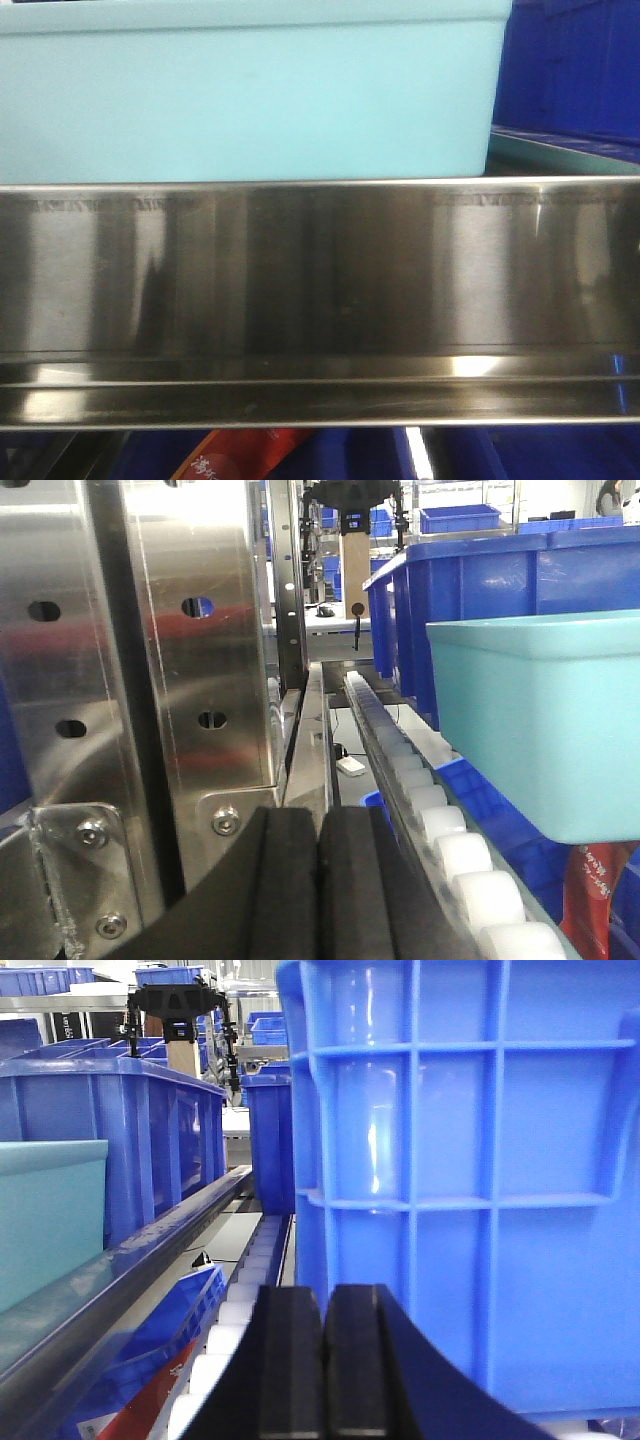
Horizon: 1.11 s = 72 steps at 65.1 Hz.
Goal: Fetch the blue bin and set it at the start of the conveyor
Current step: 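Grip the rim of the light-teal bin with both grippers on the shelf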
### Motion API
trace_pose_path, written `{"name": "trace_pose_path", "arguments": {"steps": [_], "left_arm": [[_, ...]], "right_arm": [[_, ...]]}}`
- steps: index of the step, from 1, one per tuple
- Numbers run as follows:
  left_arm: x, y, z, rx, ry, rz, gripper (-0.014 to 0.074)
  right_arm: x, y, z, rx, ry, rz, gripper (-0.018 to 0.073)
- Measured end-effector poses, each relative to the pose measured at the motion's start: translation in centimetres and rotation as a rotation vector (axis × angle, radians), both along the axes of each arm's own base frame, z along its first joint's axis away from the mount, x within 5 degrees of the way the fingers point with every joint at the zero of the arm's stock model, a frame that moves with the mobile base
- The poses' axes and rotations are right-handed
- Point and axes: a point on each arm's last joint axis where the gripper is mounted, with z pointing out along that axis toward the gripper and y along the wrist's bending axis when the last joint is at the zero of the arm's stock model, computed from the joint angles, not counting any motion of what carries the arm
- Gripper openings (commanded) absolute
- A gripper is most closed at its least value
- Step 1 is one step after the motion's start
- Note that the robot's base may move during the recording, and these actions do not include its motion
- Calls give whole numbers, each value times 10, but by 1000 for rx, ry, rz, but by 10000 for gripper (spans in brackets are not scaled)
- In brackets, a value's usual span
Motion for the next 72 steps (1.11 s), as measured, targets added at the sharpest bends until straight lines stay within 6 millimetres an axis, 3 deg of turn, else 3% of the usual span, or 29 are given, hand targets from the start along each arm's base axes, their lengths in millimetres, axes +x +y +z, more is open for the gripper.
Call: {"name": "trace_pose_path", "arguments": {"steps": [39, 72], "left_arm": [[0, 0, 0, 0, -3, 0, -111], [-3, 0, 18, -22, -203, -1, -111]], "right_arm": [[0, 0, 2, -2, -17, -1, -162], [-1, 0, 7, -9, -75, -5, -162]]}}
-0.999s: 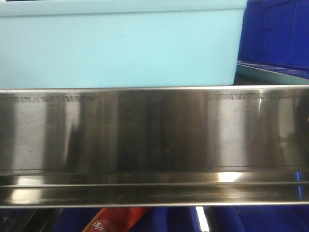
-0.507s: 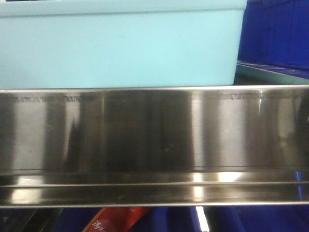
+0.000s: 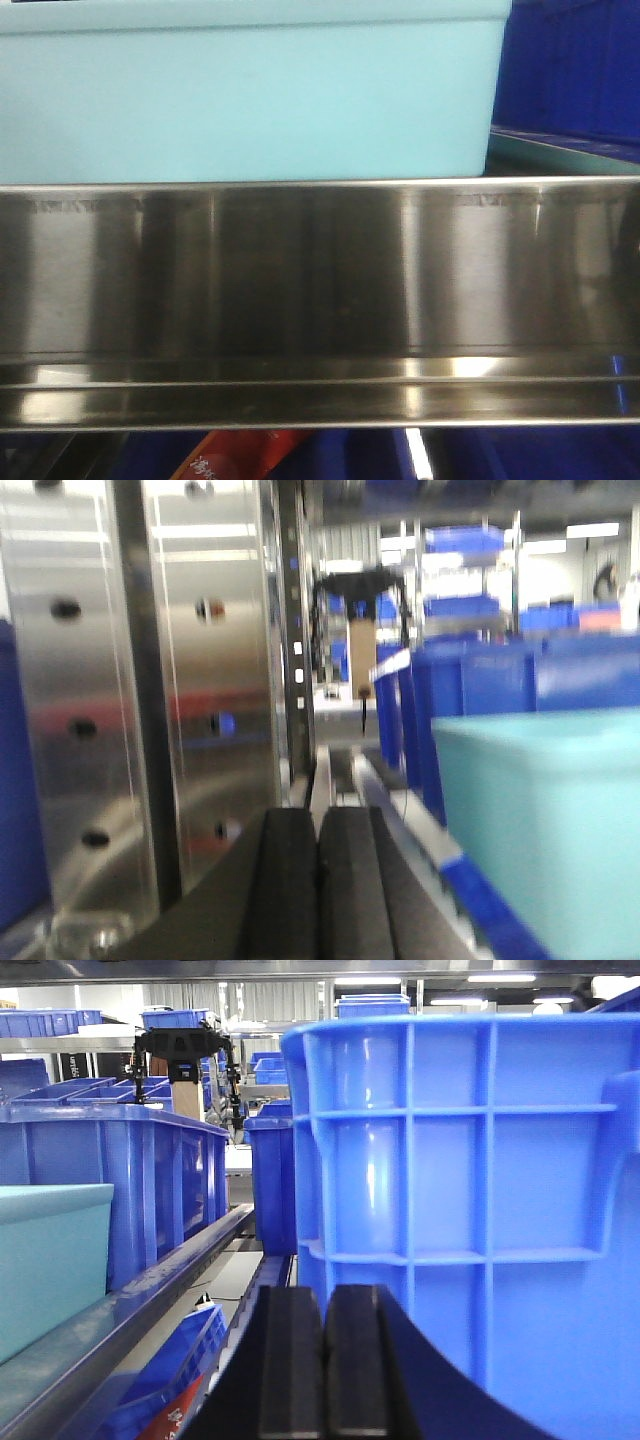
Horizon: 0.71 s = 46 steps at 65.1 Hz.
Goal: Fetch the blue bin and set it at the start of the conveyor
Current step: 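Grip the rim of the light-teal bin with both grippers on the shelf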
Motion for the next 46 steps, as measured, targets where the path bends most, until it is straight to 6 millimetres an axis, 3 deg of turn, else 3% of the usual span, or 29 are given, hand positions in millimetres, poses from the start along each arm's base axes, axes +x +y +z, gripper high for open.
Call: {"name": "trace_pose_path", "arguments": {"steps": [7, 14, 21, 23, 24, 30, 34, 41, 46], "left_arm": [[-2, 2, 5, -75, -63, -3, -111], [-5, 2, 20, -113, -68, -12, -111], [-13, 0, 50, -118, -41, -33, -106], [-16, -1, 63, -116, -20, -40, -89], [-18, -2, 71, -115, -8, -45, -73], [-22, -3, 102, -109, 59, -61, 40], [-19, -4, 117, -109, 113, -67, 166], [-8, -5, 135, -109, 158, -69, 402], [4, -4, 141, -110, 203, -68, 525]], "right_arm": [[-3, 1, 15, -1, -1, 4, -162], [-15, 3, 55, -5, -19, 14, -148], [-27, 5, 92, -8, -18, 22, -6], [-29, 6, 101, -8, -15, 24, 81], [-29, 6, 107, -8, -11, 25, 162], [-26, 6, 128, -6, 6, 27, 419], [-18, 5, 135, -3, 33, 27, 578], [1, 2, 137, 6, 91, 26, 570], [14, 1, 140, 10, 122, 28, 570]]}}
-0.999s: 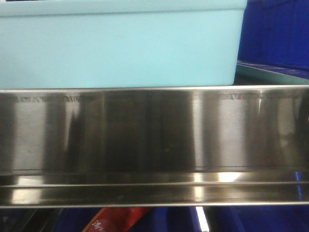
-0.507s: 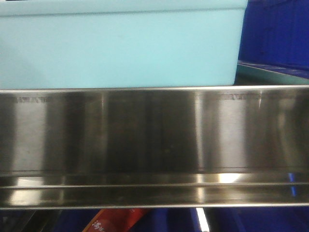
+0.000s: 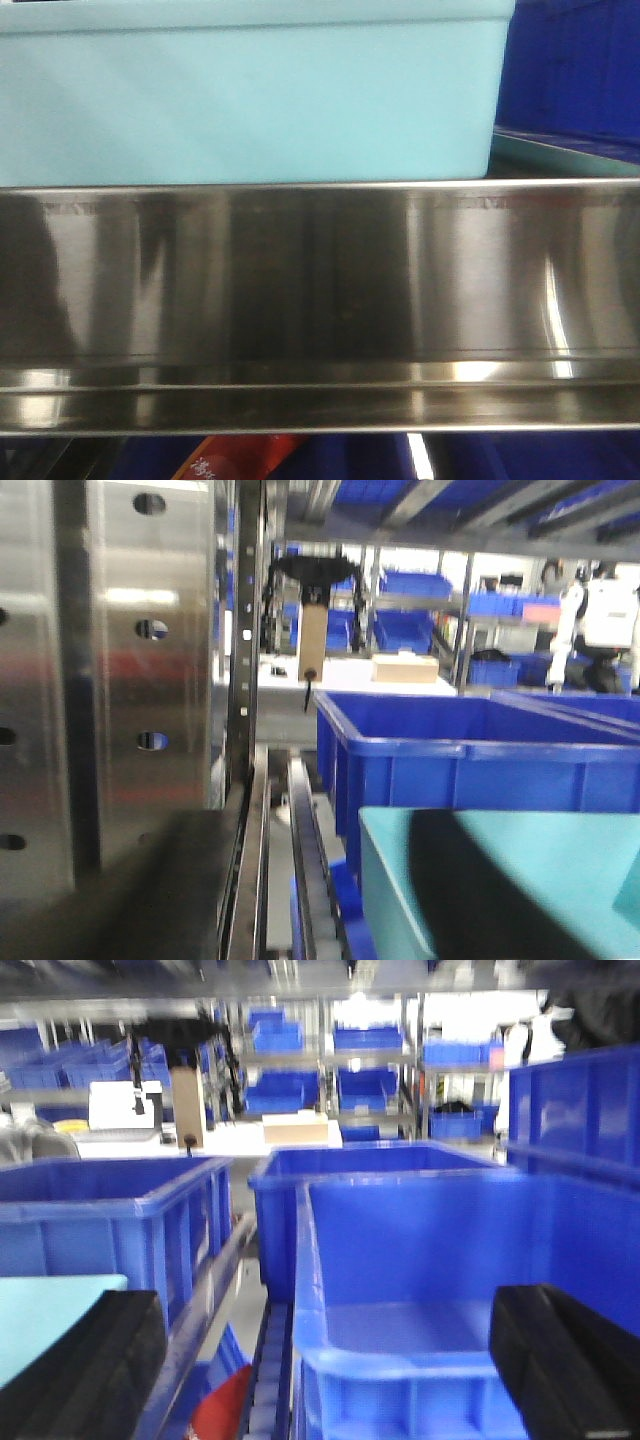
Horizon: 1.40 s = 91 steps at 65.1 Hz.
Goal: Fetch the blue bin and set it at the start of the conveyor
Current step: 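Grip the rim of the light-teal bin with both grippers on the shelf, then lift the teal bin with both grippers and pull it off the shelf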
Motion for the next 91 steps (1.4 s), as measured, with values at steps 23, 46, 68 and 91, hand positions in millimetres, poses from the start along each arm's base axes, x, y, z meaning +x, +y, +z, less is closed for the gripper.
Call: {"name": "trace_pose_path", "arguments": {"steps": [23, 46, 68, 91], "left_arm": [[50, -28, 16, 78, 233, -265, 492], [135, -79, 43, 124, 516, -431, 492], [212, -85, 34, 176, 845, -250, 492], [264, -60, -9, 130, 1074, -98, 492]], "right_arm": [[52, 21, 43, -72, 117, 226, 570], [148, 70, 64, -35, 598, 406, 570], [229, 93, 46, 15, 953, 373, 570], [269, 106, 6, 89, 1054, 348, 570]]}}
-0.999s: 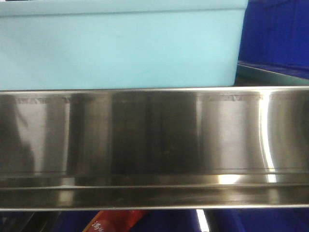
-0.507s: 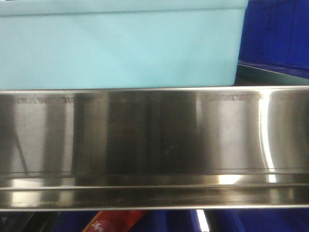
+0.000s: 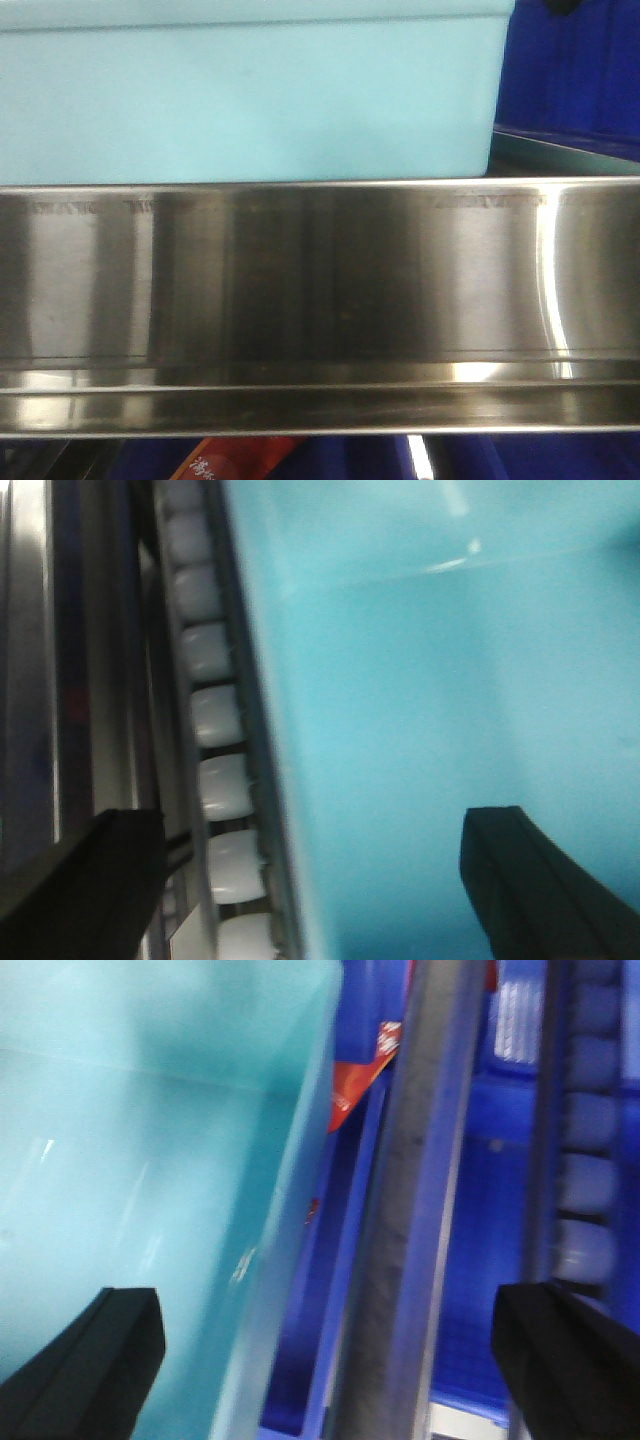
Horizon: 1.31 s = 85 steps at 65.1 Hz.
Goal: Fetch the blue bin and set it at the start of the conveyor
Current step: 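Lift the teal bin with both grippers and pull it off the shelf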
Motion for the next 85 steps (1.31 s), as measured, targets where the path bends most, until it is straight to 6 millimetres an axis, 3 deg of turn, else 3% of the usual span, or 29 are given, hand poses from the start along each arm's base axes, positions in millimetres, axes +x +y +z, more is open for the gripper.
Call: {"name": "trace_pose_path", "arguments": {"steps": [10, 16, 21, 28, 35, 38, 63, 72, 85], "left_arm": [[12, 3, -16, 7, 47, 17, 492], [15, 3, -22, 10, 64, 19, 485], [17, 2, -25, 7, 73, 19, 435], [17, 2, -25, 7, 75, 21, 280], [17, 1, -25, -5, 77, 21, 18], [17, -1, -26, -18, 85, 18, -110], [15, -3, -19, -43, 71, 28, -111], [2, -3, 5, -60, 2, 19, -111], [-35, -2, 55, -111, -154, -7, -111]], "right_arm": [[11, 4, -14, 13, 25, -5, 561], [17, 6, -23, 9, 41, -6, 478], [21, 7, -28, 7, 55, -8, 335], [24, 8, -35, 2, 71, -9, 70], [24, 10, -36, 20, 78, -10, -167], [24, 11, -35, 34, 77, -15, -154], [21, 12, -30, 42, 62, -15, -152], [7, 8, -6, 56, 1, -14, -152], [-27, -2, 41, 89, -130, -14, -152]]}}
